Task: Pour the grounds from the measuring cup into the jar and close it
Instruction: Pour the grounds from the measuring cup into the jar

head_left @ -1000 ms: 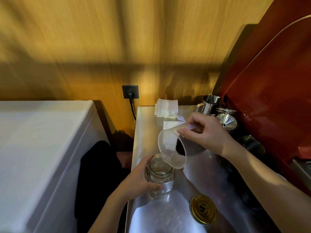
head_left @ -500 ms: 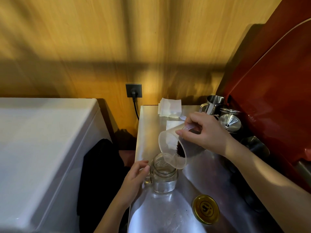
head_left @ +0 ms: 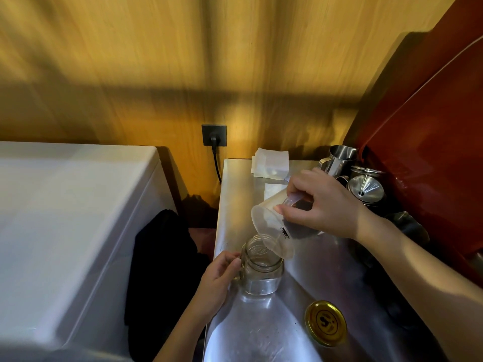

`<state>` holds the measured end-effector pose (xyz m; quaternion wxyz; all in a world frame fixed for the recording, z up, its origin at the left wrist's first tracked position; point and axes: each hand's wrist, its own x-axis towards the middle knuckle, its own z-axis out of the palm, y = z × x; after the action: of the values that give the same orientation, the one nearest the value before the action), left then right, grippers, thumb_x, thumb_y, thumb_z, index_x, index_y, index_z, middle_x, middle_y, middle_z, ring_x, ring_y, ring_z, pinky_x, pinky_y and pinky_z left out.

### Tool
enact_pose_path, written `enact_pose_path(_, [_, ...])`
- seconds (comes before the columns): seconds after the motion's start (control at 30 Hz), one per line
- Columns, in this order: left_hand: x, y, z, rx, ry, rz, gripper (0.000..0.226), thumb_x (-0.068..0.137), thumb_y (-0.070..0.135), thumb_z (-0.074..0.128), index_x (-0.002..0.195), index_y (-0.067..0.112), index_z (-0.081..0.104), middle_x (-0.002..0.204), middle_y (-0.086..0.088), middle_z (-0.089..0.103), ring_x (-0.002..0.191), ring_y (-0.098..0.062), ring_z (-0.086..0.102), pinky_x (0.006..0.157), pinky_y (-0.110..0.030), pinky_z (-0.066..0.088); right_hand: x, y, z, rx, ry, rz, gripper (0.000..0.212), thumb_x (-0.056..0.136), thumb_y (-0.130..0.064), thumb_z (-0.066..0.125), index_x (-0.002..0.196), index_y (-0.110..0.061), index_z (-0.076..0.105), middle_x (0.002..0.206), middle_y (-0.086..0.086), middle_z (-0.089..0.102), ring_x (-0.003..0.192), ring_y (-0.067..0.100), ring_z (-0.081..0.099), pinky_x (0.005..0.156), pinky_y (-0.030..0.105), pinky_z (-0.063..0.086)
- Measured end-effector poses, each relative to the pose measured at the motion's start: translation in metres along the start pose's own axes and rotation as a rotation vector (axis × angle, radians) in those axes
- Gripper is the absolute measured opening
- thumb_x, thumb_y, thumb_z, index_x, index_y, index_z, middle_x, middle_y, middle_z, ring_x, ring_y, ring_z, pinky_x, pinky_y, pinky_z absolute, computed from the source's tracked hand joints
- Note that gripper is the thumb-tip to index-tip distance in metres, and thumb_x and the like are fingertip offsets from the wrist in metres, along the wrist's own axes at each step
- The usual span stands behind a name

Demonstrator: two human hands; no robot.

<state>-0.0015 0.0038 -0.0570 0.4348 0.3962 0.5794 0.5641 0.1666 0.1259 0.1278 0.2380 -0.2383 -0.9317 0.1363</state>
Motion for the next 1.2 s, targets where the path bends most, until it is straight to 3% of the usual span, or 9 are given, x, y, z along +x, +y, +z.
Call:
enact_pose_path(0.2, [-0.001, 0.001, 0.002, 0.028, 0.009, 0.026, 0.019, 0.093, 0.011, 0.048, 0.086, 0.018, 0.064, 0.077, 0.018, 0.070, 0.074, 0.003, 0.061, 0.067, -0.009, 0.049, 0.004, -0.004, -0.001, -0.033, -0.027, -0.015, 0.033, 0.079, -0.034, 0.068, 0.065, -0.017, 0.043, 0.061, -0.001, 0.045, 0.059, 0.011, 0.036, 0.062, 0.032, 0.032])
enact_pose_path(0.3, [-0.002, 0.002, 0.002, 0.026, 0.017, 0.017, 0.023, 0.093, 0.014, 0.048, 0.084, 0.027, 0.065, 0.078, 0.014, 0.069, 0.076, 0.001, 0.062, 0.067, -0.009, 0.049, 0.005, -0.008, -0.002, -0.050, -0.025, -0.033, 0.029, 0.075, -0.039, 0.060, 0.067, -0.015, 0.047, 0.063, 0.005, 0.050, 0.060, 0.019, 0.040, 0.065, 0.033, 0.034])
enact_pose_path(0.47, [-0.002, 0.005, 0.002, 0.024, 0.005, 0.010, 0.021, 0.093, 0.018, 0.049, 0.083, 0.028, 0.064, 0.083, 0.011, 0.065, 0.078, -0.001, 0.061, 0.068, -0.010, 0.048, 0.006, -0.010, -0.002, -0.054, -0.045, -0.080, 0.028, 0.075, -0.036, 0.061, 0.090, -0.012, 0.065, 0.074, 0.009, 0.065, 0.071, 0.026, 0.055, 0.072, 0.039, 0.039])
enact_pose_path(0.6, [-0.002, 0.004, 0.001, 0.026, -0.002, 0.015, 0.020, 0.093, 0.019, 0.050, 0.083, 0.029, 0.064, 0.082, 0.010, 0.065, 0.078, 0.000, 0.061, 0.069, -0.011, 0.048, 0.008, -0.012, 0.000, -0.091, -0.069, -0.146, 0.028, 0.075, -0.035, 0.061, 0.087, -0.012, 0.072, 0.072, 0.006, 0.069, 0.070, 0.025, 0.056, 0.068, 0.036, 0.036])
enact_pose_path(0.77, [-0.002, 0.003, 0.002, 0.028, 0.004, 0.017, 0.021, 0.093, 0.020, 0.050, 0.082, 0.031, 0.064, 0.079, 0.012, 0.065, 0.077, -0.002, 0.060, 0.070, -0.013, 0.049, 0.009, -0.012, 0.001, -0.090, -0.061, -0.177, 0.028, 0.074, -0.035, 0.062, 0.082, -0.009, 0.073, 0.069, 0.009, 0.068, 0.069, 0.028, 0.057, 0.068, 0.043, 0.040])
enact_pose_path(0.97, [-0.005, 0.006, 0.004, 0.004, 0.000, 0.005, 0.019, 0.094, 0.013, 0.048, 0.085, 0.022, 0.062, 0.082, 0.006, 0.063, 0.079, -0.009, 0.059, 0.074, -0.023, 0.048, 0.008, -0.010, 0.009, -0.159, -0.069, -0.278, 0.029, 0.075, -0.034, 0.064, 0.076, -0.006, 0.072, 0.062, 0.010, 0.065, 0.060, 0.026, 0.054, 0.063, 0.035, 0.035])
enact_pose_path(1.1, [-0.007, 0.008, 0.004, 0.009, 0.007, 0.019, 0.016, 0.094, 0.012, 0.048, 0.088, 0.017, 0.062, 0.083, 0.004, 0.061, 0.078, -0.005, 0.058, 0.070, -0.012, 0.048, 0.008, -0.007, 0.010, -0.148, -0.052, -0.311, 0.032, 0.076, -0.036, 0.063, 0.075, -0.005, 0.071, 0.062, 0.011, 0.065, 0.060, 0.026, 0.054, 0.063, 0.037, 0.037])
enact_pose_path(1.2, [-0.007, 0.008, 0.006, 0.021, 0.009, 0.012, 0.015, 0.094, 0.014, 0.048, 0.088, 0.017, 0.061, 0.082, 0.004, 0.061, 0.078, -0.008, 0.057, 0.072, -0.018, 0.048, 0.008, -0.008, 0.012, -0.148, -0.032, -0.344, 0.036, 0.077, -0.038, 0.057, 0.073, -0.005, 0.071, 0.060, 0.011, 0.064, 0.058, 0.026, 0.053, 0.061, 0.038, 0.038])
